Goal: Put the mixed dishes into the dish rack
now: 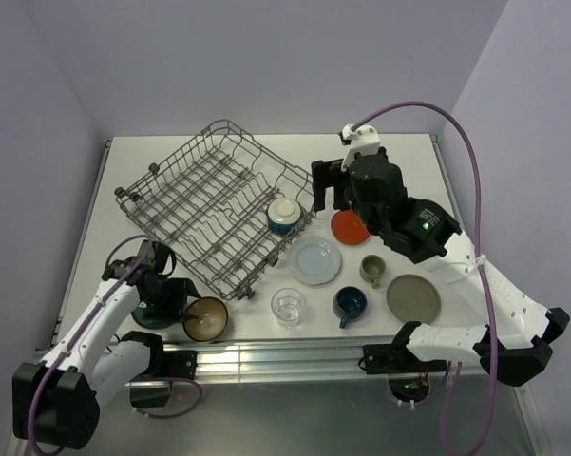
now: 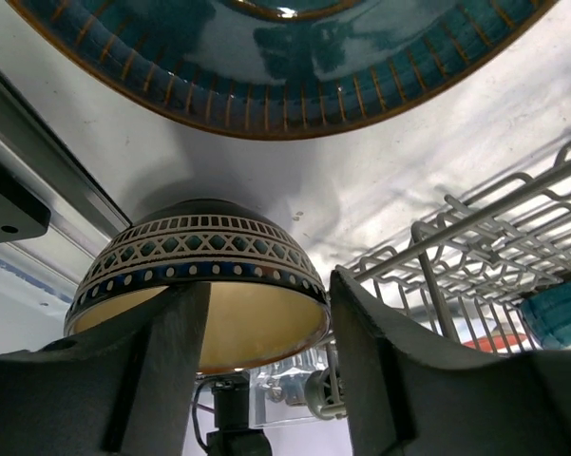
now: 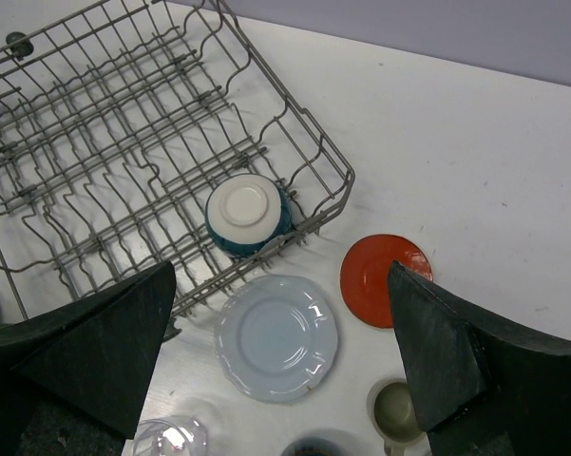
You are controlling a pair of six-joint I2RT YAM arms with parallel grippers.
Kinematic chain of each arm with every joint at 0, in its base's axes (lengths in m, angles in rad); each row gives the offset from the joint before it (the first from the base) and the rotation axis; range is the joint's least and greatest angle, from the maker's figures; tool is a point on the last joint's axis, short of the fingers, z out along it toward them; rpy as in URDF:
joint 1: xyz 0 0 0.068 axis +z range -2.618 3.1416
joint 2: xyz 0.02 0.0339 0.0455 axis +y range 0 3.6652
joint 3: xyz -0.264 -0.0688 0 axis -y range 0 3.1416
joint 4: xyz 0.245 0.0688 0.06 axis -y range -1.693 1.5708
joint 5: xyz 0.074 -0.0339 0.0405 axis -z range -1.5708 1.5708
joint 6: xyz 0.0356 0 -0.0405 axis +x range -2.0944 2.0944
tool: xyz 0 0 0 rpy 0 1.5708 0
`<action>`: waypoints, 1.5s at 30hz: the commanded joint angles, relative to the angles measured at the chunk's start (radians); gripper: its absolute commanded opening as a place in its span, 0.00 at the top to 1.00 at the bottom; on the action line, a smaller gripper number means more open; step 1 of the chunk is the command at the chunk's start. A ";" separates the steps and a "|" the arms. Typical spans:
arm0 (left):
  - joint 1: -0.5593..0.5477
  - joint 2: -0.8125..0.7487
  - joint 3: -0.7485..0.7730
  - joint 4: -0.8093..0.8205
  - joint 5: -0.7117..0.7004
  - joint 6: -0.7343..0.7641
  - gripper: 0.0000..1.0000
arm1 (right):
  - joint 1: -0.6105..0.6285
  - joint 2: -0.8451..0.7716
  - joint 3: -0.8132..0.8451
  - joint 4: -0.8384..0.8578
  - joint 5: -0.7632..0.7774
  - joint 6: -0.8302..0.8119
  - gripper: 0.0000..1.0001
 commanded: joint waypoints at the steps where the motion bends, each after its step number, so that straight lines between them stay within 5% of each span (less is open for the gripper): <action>1: -0.003 0.019 0.006 0.016 -0.045 0.011 0.43 | -0.012 -0.044 -0.009 0.050 0.029 -0.020 0.00; 12: -0.006 0.060 0.035 0.010 -0.061 0.093 0.69 | -0.018 -0.070 -0.032 0.072 0.041 -0.026 0.00; 18: -0.012 0.063 0.027 0.025 -0.039 0.107 0.99 | -0.018 -0.083 -0.038 0.079 0.055 -0.030 0.00; 31: -0.018 0.000 0.087 -0.065 -0.068 0.117 1.00 | -0.018 -0.077 -0.037 0.060 0.043 -0.020 0.00; 40: -0.018 -0.039 0.231 -0.184 -0.074 0.180 1.00 | -0.008 0.033 0.014 -0.049 -0.261 0.064 0.00; 45: -0.020 -0.079 0.233 -0.196 -0.062 0.192 1.00 | 0.095 0.075 -0.006 -0.063 -0.368 0.090 0.01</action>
